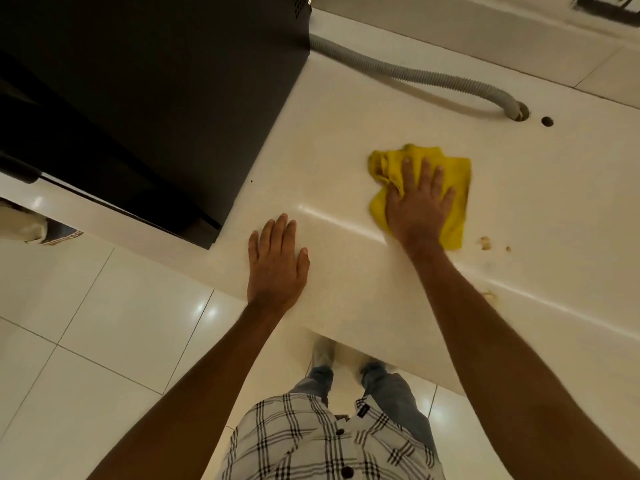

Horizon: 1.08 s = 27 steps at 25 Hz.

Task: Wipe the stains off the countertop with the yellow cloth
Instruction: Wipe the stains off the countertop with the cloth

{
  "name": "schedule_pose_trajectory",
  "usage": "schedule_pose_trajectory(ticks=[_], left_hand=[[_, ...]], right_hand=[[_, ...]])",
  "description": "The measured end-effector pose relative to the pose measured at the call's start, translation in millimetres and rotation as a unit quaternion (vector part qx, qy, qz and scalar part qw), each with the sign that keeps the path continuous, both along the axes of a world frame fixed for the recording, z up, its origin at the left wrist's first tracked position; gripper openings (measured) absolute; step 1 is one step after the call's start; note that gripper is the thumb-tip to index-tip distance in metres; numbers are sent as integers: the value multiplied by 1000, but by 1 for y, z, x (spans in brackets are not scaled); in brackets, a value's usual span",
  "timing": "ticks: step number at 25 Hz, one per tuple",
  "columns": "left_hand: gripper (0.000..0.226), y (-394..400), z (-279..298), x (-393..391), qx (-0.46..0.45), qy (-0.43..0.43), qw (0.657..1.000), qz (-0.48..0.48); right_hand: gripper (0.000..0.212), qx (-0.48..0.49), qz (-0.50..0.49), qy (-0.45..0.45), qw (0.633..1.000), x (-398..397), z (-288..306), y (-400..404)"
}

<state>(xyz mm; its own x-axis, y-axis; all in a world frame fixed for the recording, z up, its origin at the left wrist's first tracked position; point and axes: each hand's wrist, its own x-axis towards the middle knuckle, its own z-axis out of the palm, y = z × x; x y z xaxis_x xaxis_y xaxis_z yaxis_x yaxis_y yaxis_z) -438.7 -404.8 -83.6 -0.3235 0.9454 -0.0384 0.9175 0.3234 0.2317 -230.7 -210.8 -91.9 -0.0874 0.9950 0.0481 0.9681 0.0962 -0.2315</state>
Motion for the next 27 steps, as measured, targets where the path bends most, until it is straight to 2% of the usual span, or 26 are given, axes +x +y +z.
schedule_pose_trajectory(ticks=[2,3,6,7,8,13,15,17,20,22,25,27], left_hand=[[60,-1,1,0,0,-1,1000,0],[60,-1,1,0,0,-2,1000,1],[61,-1,1,0,7,-23,1000,2],[61,-1,2,-1,14,-36,999,3],[60,-2,2,-1,26,-51,998,5],[57,-5,4,-3,104,-143,983,49],[60,-5,4,-3,120,-159,978,57],[63,-6,3,-5,138,-165,975,47],[69,-6,4,-2,128,-142,981,26],[67,3,5,9,96,-108,990,-7],[65,27,7,43,46,-68,994,-74],[63,46,8,65,24,-64,992,-106]], right_hand=[[69,-11,-36,-3,999,5,5,-47],[70,-18,-15,-12,1000,-3,8,-80],[70,-56,215,-41,974,-16,13,-168],[70,-56,272,-44,960,-14,15,-167],[69,-53,288,-37,956,-11,15,-150],[72,-45,92,-24,994,-72,16,-33],[74,-63,130,-30,989,-105,20,-47],[71,-59,228,-30,971,-107,26,-100],[67,-66,302,-37,950,-35,22,-172],[68,-50,262,-35,963,23,17,-164],[66,-21,104,-51,993,77,12,-101],[64,-23,16,-49,998,97,11,-74]])
